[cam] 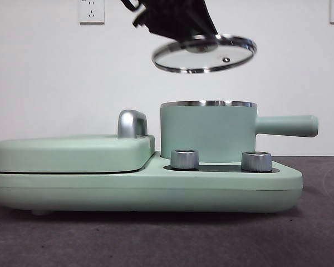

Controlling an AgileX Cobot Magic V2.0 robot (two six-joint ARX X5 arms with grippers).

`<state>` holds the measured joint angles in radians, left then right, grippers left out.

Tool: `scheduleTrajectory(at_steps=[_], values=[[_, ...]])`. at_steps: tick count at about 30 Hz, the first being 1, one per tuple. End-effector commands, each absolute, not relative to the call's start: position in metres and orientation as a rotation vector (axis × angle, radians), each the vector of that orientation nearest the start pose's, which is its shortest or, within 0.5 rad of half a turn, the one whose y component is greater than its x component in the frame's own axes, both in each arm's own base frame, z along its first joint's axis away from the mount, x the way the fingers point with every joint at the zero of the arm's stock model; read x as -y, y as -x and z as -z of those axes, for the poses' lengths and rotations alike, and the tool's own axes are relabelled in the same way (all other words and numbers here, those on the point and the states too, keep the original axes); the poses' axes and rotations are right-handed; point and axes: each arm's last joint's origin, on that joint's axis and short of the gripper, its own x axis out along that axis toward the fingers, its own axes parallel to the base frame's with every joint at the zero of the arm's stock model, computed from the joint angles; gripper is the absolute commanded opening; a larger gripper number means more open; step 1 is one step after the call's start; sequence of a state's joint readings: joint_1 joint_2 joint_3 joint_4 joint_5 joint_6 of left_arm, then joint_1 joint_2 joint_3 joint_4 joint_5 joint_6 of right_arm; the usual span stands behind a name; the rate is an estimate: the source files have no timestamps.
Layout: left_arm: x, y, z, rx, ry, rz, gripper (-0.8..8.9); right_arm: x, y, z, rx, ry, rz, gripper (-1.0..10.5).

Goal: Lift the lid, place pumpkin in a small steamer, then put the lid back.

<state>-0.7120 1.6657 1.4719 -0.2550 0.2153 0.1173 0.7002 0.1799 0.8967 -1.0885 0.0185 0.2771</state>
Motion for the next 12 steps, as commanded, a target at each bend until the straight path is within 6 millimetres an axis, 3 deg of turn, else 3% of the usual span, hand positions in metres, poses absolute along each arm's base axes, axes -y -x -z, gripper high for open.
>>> scheduleTrajectory(at_steps=[1, 12], values=[[0.266, -0.293, -0.336, -0.336, -0.221, 0.954, 0.18, 0.004, 0.004, -0.325, -0.427, -0.133, -0.635, 4.8], [0.277, -0.311, -0.302, -0.400, -0.236, 0.941, 0.18, 0.004, 0.004, -0.325, -0.429, -0.139, -0.633, 4.8]])
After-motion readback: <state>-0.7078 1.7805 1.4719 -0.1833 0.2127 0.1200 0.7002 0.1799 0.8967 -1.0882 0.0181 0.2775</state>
